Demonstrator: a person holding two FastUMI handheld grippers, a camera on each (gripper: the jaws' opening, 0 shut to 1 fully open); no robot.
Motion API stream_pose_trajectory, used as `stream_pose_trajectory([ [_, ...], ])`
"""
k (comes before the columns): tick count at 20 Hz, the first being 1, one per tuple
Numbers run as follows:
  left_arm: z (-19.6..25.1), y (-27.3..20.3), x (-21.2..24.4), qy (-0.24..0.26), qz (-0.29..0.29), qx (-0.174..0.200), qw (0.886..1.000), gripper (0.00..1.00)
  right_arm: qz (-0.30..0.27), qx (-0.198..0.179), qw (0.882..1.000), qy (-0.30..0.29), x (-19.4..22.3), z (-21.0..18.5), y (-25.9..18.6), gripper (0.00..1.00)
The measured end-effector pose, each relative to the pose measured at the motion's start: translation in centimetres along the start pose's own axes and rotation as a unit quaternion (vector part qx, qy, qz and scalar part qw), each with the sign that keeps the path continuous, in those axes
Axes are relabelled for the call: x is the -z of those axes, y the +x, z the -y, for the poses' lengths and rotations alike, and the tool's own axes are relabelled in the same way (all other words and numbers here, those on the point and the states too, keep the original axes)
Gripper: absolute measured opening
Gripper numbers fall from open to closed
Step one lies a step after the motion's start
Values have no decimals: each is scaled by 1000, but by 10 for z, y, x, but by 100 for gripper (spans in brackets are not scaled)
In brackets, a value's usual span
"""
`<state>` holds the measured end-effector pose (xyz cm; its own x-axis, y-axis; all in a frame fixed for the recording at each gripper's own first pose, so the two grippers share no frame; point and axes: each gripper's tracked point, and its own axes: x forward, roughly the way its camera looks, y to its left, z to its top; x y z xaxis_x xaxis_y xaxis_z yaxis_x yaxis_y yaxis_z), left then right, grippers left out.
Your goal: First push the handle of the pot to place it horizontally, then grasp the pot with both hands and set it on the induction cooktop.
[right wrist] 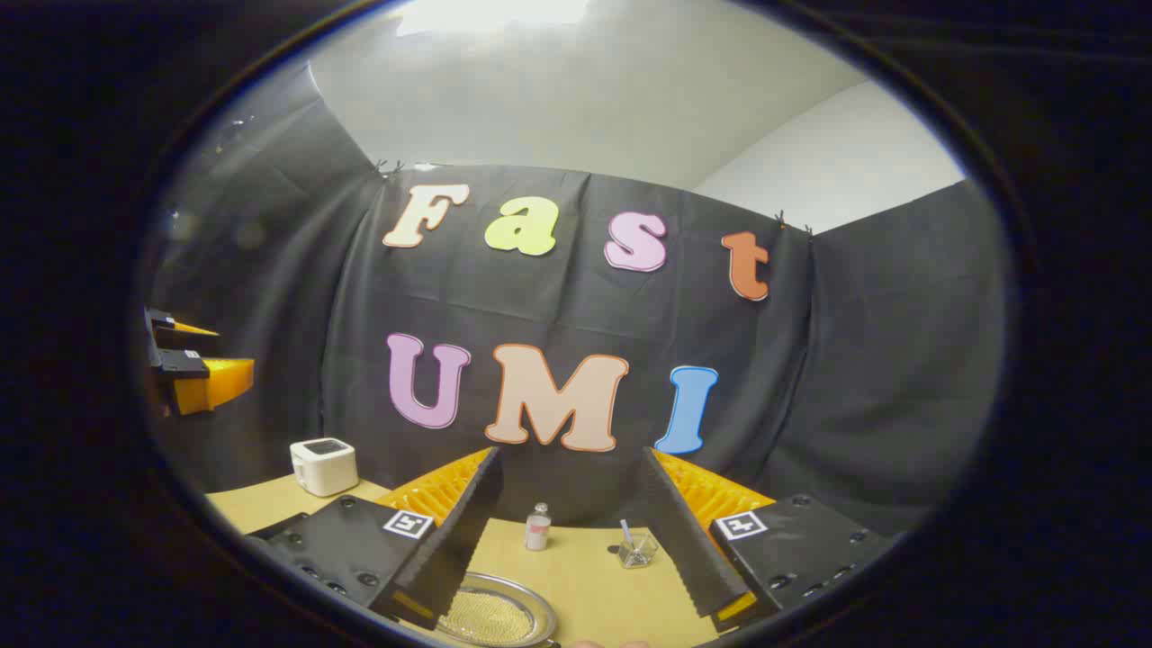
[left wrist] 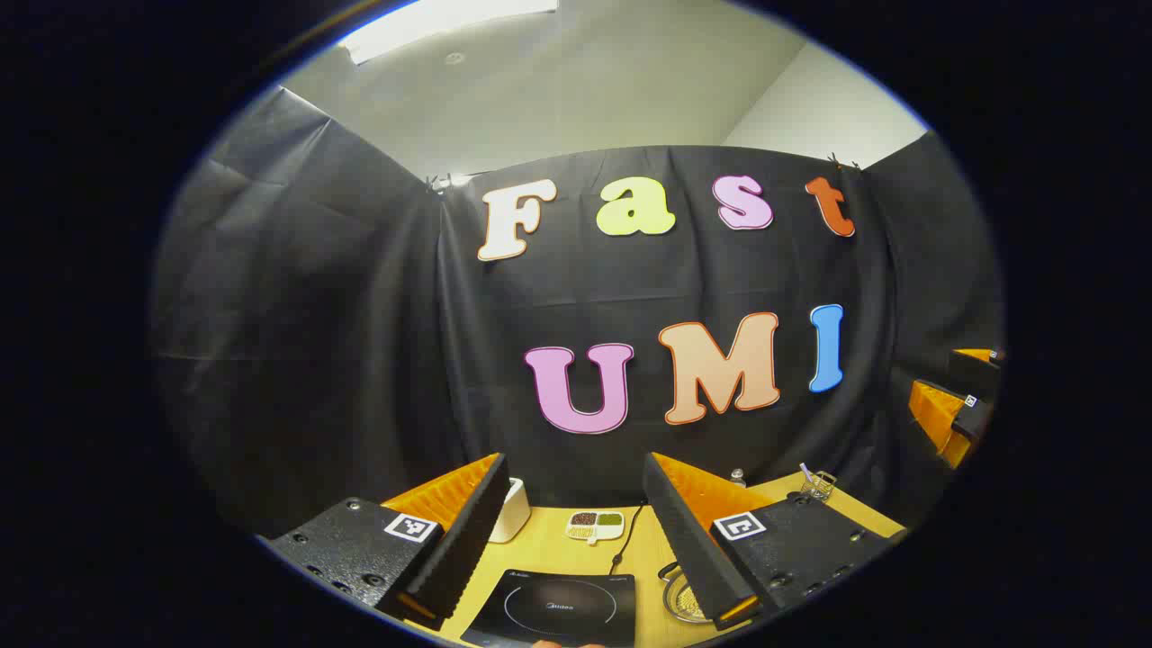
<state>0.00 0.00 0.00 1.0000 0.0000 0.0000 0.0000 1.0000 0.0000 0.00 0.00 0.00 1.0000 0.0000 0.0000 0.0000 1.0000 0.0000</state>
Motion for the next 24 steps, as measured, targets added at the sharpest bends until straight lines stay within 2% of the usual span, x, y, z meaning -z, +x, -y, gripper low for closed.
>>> stream_pose_trajectory([
  [18, -9, -21, 0, 4, 0, -10, 1000, 96, -13, 4, 1000, 2, 4, 4, -20, 99],
  [21, -9, -21, 1, 12, 0, -9, 1000, 95, -21, 4, 1000, 1, 12, 3, -23, 96],
  [24, -7, -21, 0, 22, 1, -6, 1000, 96, -32, 5, 999, 9, 20, 2, -23, 60],
])
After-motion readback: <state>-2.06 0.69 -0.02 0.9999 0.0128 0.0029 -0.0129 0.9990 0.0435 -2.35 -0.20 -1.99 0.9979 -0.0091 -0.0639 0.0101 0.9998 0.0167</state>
